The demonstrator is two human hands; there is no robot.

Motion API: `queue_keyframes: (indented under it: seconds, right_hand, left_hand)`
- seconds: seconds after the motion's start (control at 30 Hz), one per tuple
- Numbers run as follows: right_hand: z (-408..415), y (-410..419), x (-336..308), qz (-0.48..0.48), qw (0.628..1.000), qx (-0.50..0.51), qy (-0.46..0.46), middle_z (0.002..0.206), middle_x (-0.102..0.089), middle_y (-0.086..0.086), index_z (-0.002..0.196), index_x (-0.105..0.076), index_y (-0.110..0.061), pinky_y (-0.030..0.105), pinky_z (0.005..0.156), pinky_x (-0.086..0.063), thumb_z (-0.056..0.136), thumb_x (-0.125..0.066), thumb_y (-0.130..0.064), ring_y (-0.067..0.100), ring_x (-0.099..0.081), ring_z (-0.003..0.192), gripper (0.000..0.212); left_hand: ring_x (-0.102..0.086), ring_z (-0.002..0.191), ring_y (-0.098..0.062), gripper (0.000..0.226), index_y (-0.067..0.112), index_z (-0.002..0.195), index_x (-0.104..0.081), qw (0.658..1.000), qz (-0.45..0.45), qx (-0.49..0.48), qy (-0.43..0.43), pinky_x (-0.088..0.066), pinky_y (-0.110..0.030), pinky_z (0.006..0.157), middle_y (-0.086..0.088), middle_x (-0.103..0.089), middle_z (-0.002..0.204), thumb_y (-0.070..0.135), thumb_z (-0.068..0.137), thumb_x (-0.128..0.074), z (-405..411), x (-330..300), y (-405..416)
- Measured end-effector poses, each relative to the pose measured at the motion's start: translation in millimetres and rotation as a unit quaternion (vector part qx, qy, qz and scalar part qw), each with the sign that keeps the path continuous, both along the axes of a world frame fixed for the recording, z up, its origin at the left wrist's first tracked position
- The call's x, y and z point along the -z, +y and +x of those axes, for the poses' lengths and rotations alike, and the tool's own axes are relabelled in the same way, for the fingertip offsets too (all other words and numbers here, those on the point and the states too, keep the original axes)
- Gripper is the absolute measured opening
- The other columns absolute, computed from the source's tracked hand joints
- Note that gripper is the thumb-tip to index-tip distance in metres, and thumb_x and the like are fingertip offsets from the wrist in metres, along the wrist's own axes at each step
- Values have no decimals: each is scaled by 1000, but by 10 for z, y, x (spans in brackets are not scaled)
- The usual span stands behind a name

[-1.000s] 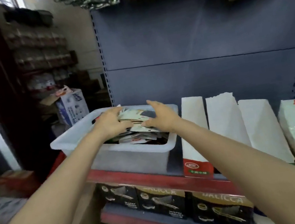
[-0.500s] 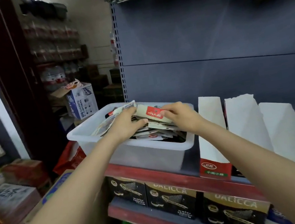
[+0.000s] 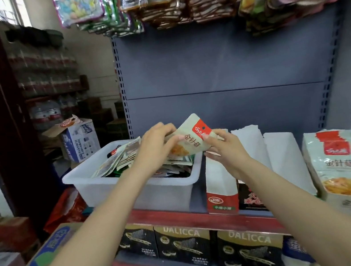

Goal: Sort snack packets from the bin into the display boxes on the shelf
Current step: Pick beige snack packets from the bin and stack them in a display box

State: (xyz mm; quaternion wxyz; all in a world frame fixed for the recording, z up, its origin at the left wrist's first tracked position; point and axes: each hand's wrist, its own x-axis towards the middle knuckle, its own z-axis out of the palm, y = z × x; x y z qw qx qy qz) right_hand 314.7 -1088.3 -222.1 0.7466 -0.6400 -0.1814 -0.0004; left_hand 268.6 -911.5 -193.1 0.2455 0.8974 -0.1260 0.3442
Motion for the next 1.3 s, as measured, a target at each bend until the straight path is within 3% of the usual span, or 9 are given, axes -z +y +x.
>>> queue_keyframes:
  seconds: [0.2, 0.3, 0.5, 0.63, 0.7, 0.87, 1.07, 1.2, 1.3]
  right_hand:
    - [-171, -565, -60, 35, 998, 55, 14, 106, -68, 10, 109, -56, -11, 27, 71, -54, 89, -62, -10, 23, -66, 95, 21]
    - [-235, -913, -68, 44, 994, 100, 3, 104, -66, 9, 112, -55, -10, 31, 74, -56, 88, -62, -10, 23, -65, 93, 25]
    - [-310, -1668, -33, 65, 975, 211, -26, 90, -67, 2, 115, -51, -10, 25, 58, -52, 87, -63, -7, 13, -67, 78, 31]
    - [-309, -2144, -10, 12, 956, 290, -51, 89, -67, 1, 109, -52, -17, 17, 51, -47, 88, -64, -11, 8, -65, 73, 25]
    - [-285, -2338, -18, -2, 948, 311, -64, 91, -67, 3, 105, -53, -19, 21, 58, -50, 88, -64, -11, 12, -66, 77, 22]
    - [-149, -2645, -94, -60, 937, 332, -96, 99, -66, 4, 103, -54, -20, 32, 73, -55, 89, -60, -10, 17, -66, 88, 18]
    - [10, -2737, 22, -124, 926, 343, -97, 97, -63, -2, 103, -52, -22, 37, 80, -56, 90, -57, -8, 18, -64, 92, 20]
    - [26, -2773, 93, -200, 910, 333, -146, 93, -61, -6, 106, -51, -21, 21, 70, -54, 88, -57, -6, 9, -60, 83, 24]
    - [27, -2797, 165, -298, 884, 312, -182, 104, -55, -4, 126, -43, -17, 10, 64, -43, 84, -58, 1, 8, -55, 89, 48]
  left_hand:
    - [-51, 74, -16, 23, 24, 74, -48, 1000, 21, 8, -3, -34, -30, 63, 6, -50, 72, 34, 94, -53, 31, -182, -657]
    - [-49, 64, -9, 28, 23, 67, -49, 997, -49, 34, 40, -33, -17, 53, 9, -51, 65, 32, 93, -55, 43, -186, -1021]
    - [-58, 72, -10, 16, 12, 91, -58, 975, -147, 116, 120, -42, -14, 55, 3, -61, 80, 28, 90, -62, 150, 9, -1837]
    - [-61, 75, -11, 19, 9, 100, -51, 961, -156, 166, 159, -53, -24, 54, 6, -57, 88, 19, 90, -63, 167, 86, -2338]
    - [-60, 75, -8, 22, 10, 102, -47, 961, -144, 180, 155, -54, -26, 54, 8, -54, 87, 16, 89, -64, 196, 86, -2549]
    - [-59, 80, -9, 21, 13, 97, -44, 967, -150, 178, 105, -44, -16, 56, 8, -58, 90, 13, 89, -63, 350, 90, -2891]
    - [-59, 84, -10, 20, 13, 101, -49, 964, -161, 161, 135, -43, -13, 58, 5, -59, 97, 16, 88, -65, 559, 243, -2984]
    - [-60, 93, -10, 33, 17, 112, -51, 969, -109, 154, 161, -52, -25, 76, 2, -65, 108, 16, 85, -68, 640, 315, -2930]
    - [-58, 93, -13, 45, 20, 116, -42, 982, -50, 131, 129, -53, -38, 80, 1, -60, 109, 15, 82, -71, 613, 352, -2918]
